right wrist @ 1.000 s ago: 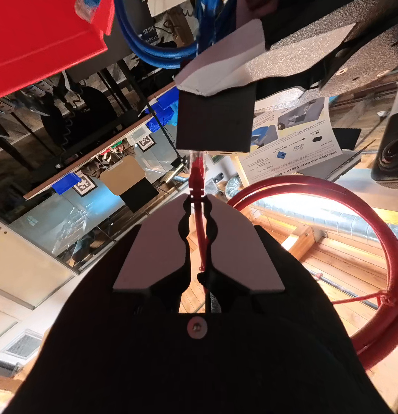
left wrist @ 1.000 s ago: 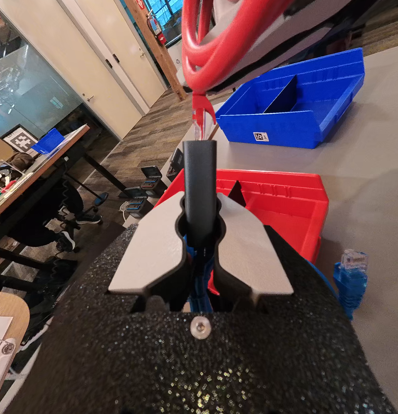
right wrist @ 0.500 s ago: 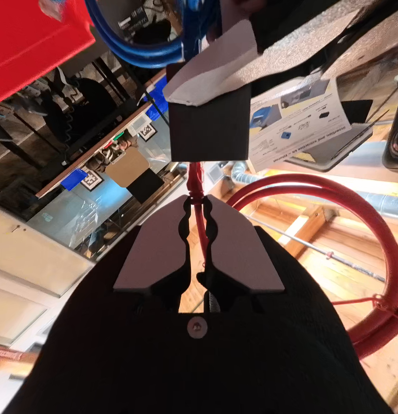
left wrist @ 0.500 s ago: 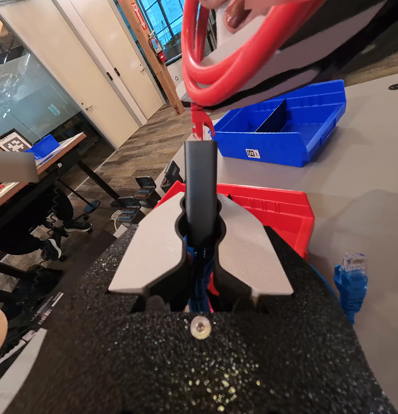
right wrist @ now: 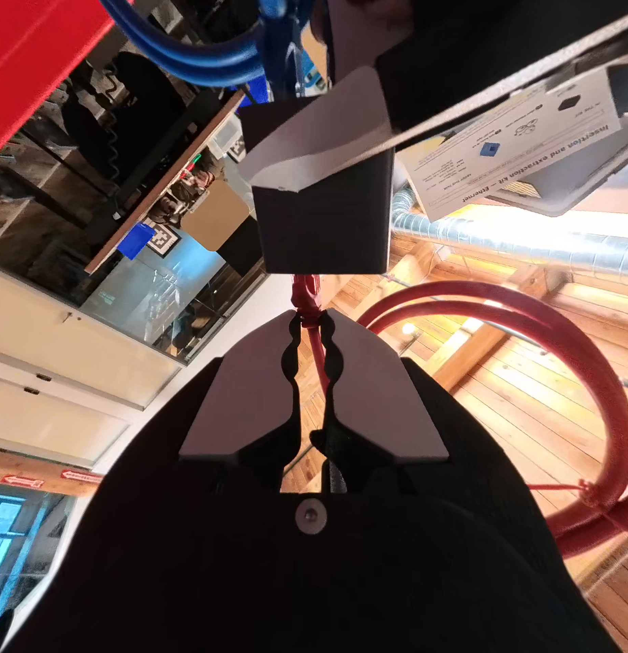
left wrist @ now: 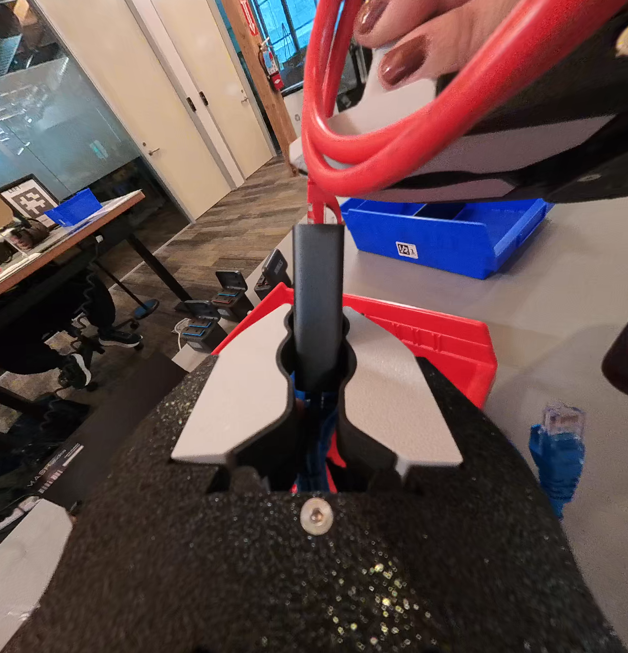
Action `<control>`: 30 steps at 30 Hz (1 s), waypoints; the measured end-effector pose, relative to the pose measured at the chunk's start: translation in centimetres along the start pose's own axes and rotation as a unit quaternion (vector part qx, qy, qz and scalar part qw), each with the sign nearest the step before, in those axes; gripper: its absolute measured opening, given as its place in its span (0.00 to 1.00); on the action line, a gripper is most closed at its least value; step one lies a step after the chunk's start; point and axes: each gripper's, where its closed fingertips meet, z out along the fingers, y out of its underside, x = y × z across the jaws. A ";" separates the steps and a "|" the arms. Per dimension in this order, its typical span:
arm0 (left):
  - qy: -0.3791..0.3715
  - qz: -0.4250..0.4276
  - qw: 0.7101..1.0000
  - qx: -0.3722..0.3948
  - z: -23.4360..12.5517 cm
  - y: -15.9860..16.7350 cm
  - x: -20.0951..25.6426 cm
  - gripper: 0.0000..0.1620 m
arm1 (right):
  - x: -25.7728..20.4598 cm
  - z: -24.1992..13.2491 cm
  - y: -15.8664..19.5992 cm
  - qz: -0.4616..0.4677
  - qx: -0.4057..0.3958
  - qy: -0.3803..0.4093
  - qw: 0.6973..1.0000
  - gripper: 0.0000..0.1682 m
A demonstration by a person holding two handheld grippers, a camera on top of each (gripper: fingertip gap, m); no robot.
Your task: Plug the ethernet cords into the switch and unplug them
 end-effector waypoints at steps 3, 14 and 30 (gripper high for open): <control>-0.002 0.006 1.000 -0.012 0.4 0.6 -0.1 0.12 | -1.0 0.5 -0.2 0.014 0.008 -0.021 1.000 0.05; -0.038 -0.020 0.999 0.031 0.7 1.0 -2.7 0.12 | -1.4 -1.5 -0.6 0.215 0.114 -0.036 0.969 0.19; 0.269 -0.131 0.931 0.210 -1.7 -3.2 3.2 0.13 | 1.8 -3.3 -3.7 0.783 0.401 -0.303 0.365 0.24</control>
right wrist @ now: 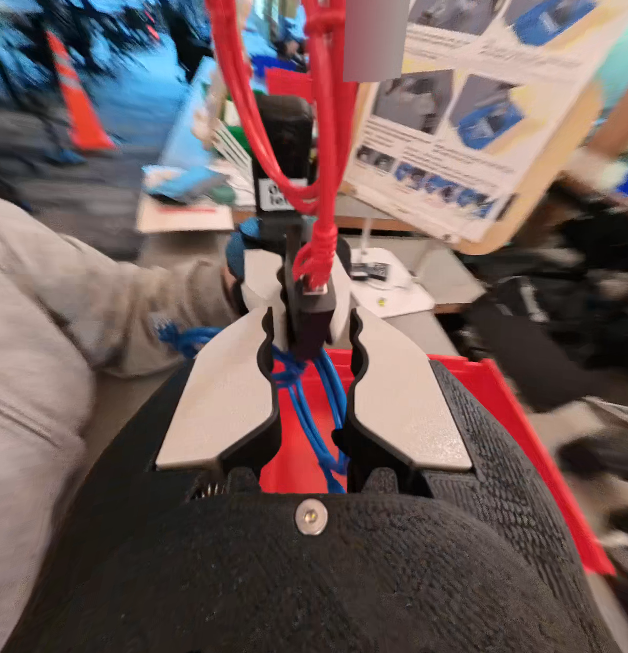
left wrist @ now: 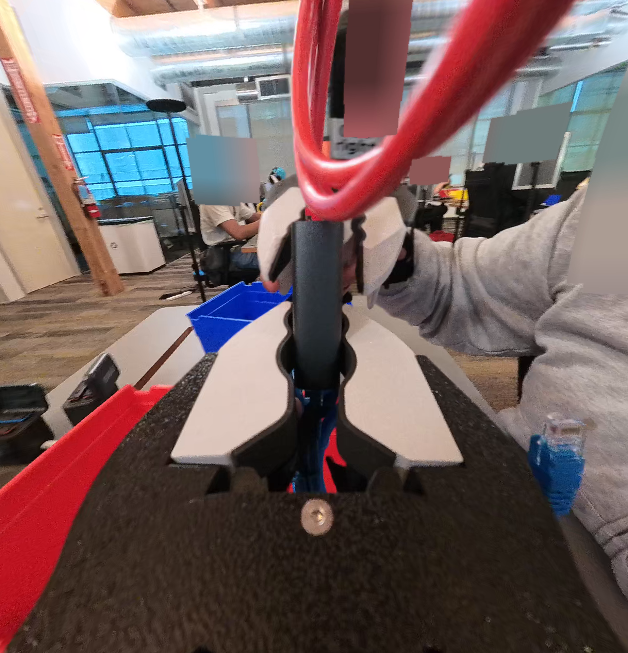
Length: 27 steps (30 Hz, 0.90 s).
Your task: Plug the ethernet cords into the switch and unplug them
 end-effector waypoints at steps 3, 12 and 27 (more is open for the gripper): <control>0.026 -0.002 1.000 0.009 0.8 0.1 1.0 0.13 | -0.4 0.4 -0.6 0.052 0.033 -0.044 0.997 0.21; 0.019 0.001 0.999 0.034 1.6 -0.6 1.6 0.25 | -1.6 -0.6 -0.5 -0.016 0.041 -0.035 0.998 0.12; -0.156 0.013 0.986 0.047 -3.4 -3.3 -4.0 0.39 | 6.3 -17.2 -2.5 -0.138 -0.014 0.260 0.956 0.12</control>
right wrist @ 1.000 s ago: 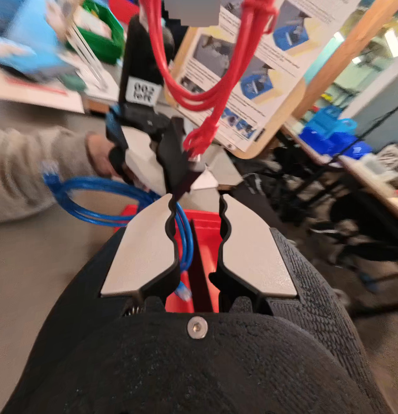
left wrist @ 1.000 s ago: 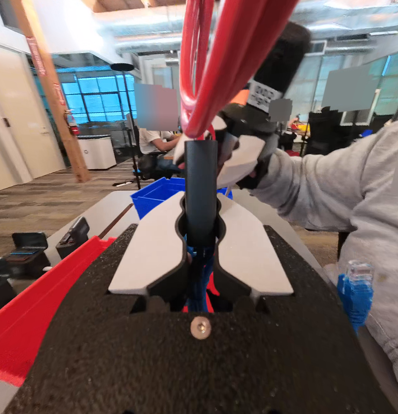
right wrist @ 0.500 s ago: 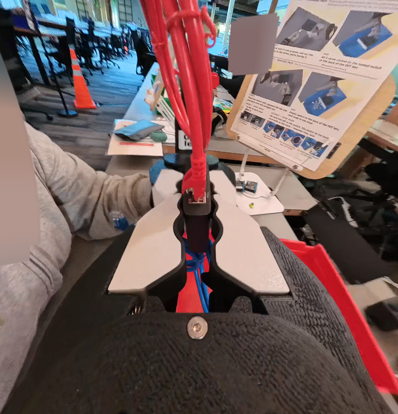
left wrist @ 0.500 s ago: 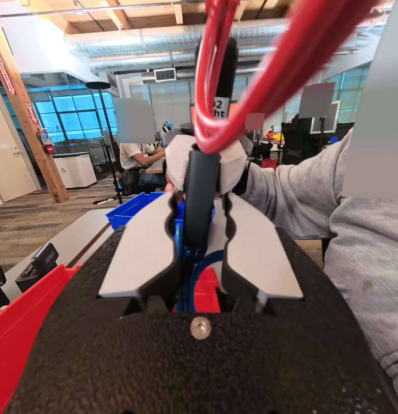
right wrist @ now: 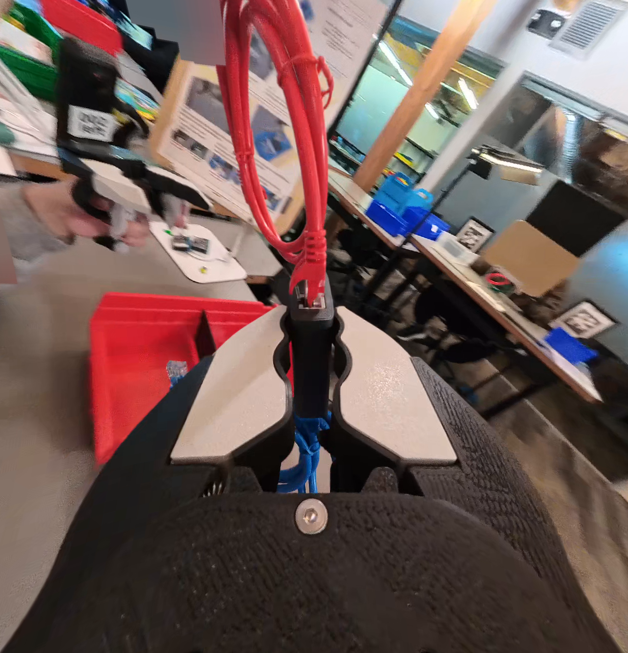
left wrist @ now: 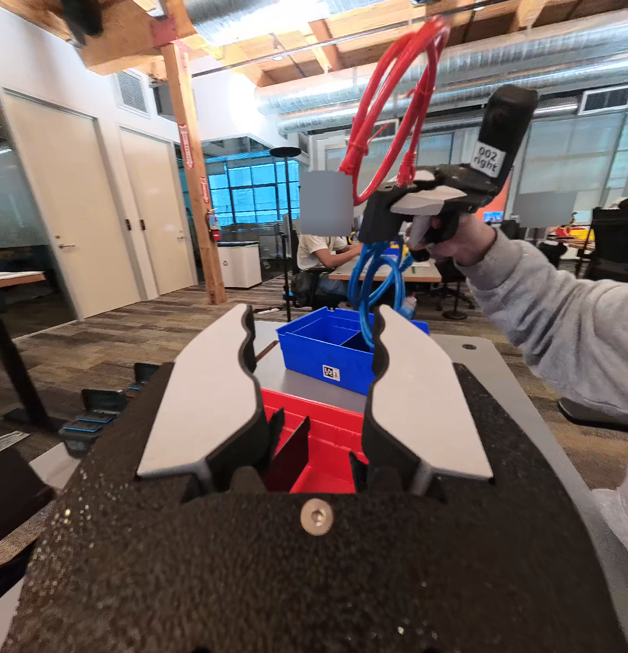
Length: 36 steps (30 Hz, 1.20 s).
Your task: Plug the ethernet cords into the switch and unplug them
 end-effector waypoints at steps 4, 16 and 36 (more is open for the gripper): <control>-0.022 -0.008 1.000 0.016 -0.7 -0.6 -1.1 0.34 | 4.6 -3.3 1.6 -0.015 -0.046 0.054 0.997 0.11; -0.045 0.001 0.999 0.012 -1.1 -0.4 -2.1 0.27 | 11.8 -8.6 9.7 -0.028 -0.153 0.077 0.985 0.12; -0.043 0.018 0.999 -0.026 0.2 1.8 -1.9 0.22 | 14.6 -6.6 26.3 0.017 -0.168 0.125 0.978 0.12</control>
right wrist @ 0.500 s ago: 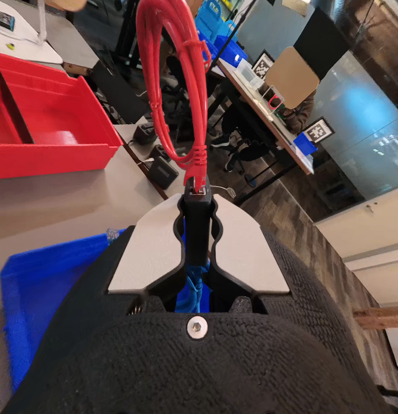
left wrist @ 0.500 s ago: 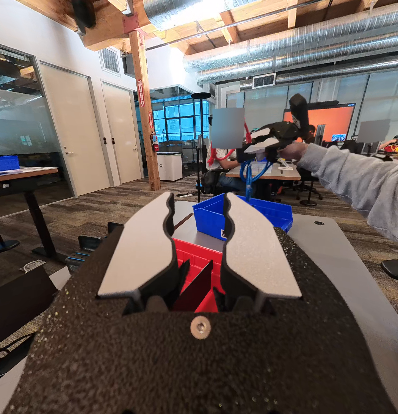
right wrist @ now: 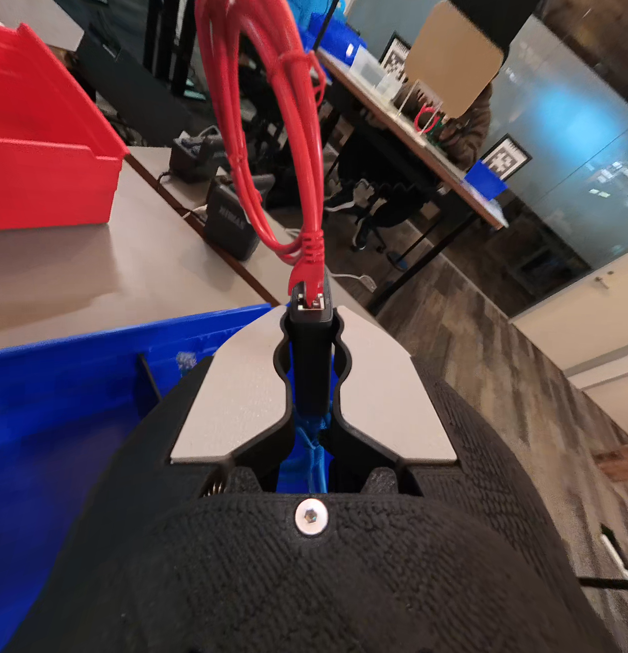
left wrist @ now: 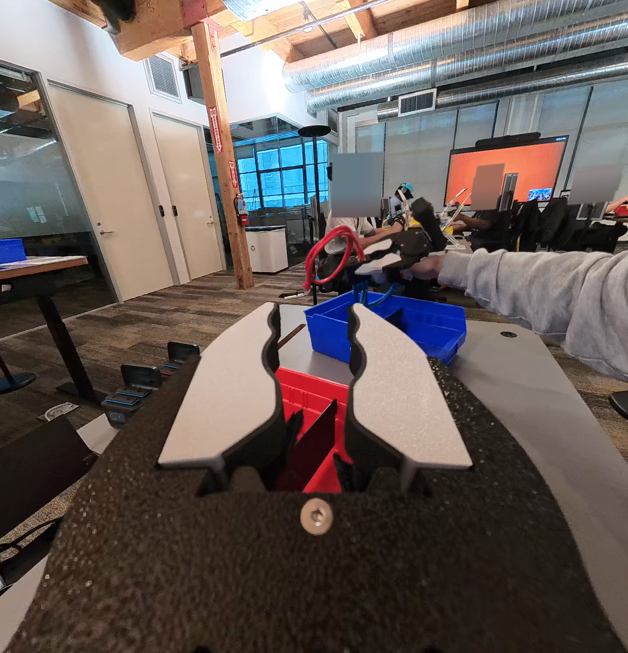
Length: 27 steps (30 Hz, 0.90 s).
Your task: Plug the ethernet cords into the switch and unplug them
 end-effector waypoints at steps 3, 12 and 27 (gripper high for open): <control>0.002 -0.004 1.000 -0.001 0.1 0.1 0.0 0.22 | -1.4 0.9 2.4 0.021 -0.065 -0.042 0.997 0.12; 0.000 0.006 1.000 0.003 -0.1 -0.3 0.2 0.20 | 0.8 1.6 6.1 0.059 -0.239 -0.020 0.969 0.12; -0.001 0.021 1.000 0.018 -0.7 -1.4 0.5 0.19 | 1.8 5.5 8.6 -0.127 -0.403 -0.004 0.906 0.19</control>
